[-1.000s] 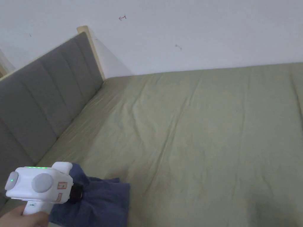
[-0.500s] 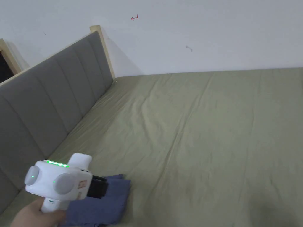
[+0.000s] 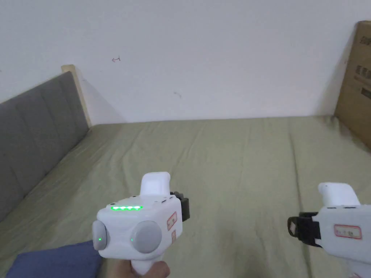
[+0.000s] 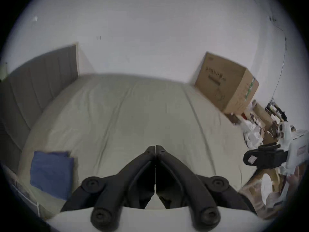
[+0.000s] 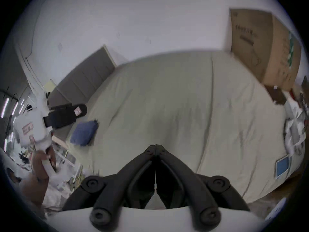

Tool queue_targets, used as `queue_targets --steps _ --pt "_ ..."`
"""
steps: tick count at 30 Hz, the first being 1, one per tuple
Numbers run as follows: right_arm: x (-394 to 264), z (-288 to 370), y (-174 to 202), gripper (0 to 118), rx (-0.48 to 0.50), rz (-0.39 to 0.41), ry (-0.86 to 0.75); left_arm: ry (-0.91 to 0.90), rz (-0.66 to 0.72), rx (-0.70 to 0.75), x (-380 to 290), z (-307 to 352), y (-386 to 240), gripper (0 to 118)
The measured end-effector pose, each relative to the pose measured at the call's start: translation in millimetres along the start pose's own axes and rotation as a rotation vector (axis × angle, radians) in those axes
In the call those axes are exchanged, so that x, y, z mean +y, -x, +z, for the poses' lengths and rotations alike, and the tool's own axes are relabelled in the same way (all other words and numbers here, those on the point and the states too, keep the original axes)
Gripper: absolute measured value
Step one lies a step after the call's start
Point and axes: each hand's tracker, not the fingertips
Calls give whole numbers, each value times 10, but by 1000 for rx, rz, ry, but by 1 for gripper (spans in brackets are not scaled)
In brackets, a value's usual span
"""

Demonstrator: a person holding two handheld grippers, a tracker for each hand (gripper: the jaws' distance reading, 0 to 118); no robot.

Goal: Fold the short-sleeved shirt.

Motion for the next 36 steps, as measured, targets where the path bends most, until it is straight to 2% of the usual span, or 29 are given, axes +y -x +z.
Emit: queue_targets --steps 2,5,7,9,10,11,12,13,14,15,16,19,36 --pt "78 138 65 0 -31 63 -169 -156 -98 125 54 200 -215 0" --pt "69 315 179 0 -170 138 -410 -280 -70 163 103 404 -304 0" --pt "61 430 242 0 -217 123 -499 -307 -59 191 124 478 -362 0" --pt "79 510 270 0 -212 98 -540 -317 -71 200 108 545 -417 0" --pt "84 547 279 11 -194 85 -559 -329 -73 187 101 585 -426 2" --pt "115 520 252 31 -181 83 -557 -346 -75 179 89 627 -446 11" --pt "122 528 258 52 -182 85 -558 -353 -79 171 82 658 -463 27" --pt "116 541 284 66 -191 89 -565 -359 -87 157 75 678 -484 60" --pt "111 558 313 68 -211 108 -569 -362 -94 151 65 701 -507 87" --pt "121 534 315 71 -230 137 -565 -364 -99 149 56 716 -535 106" --pt "117 526 333 82 -252 160 -560 -374 -107 149 42 742 -567 117" --pt "60 514 342 117 -284 167 -578 -391 -113 170 40 779 -618 117" --pt "87 446 274 118 -240 122 -599 -414 -23 201 127 795 -410 117"
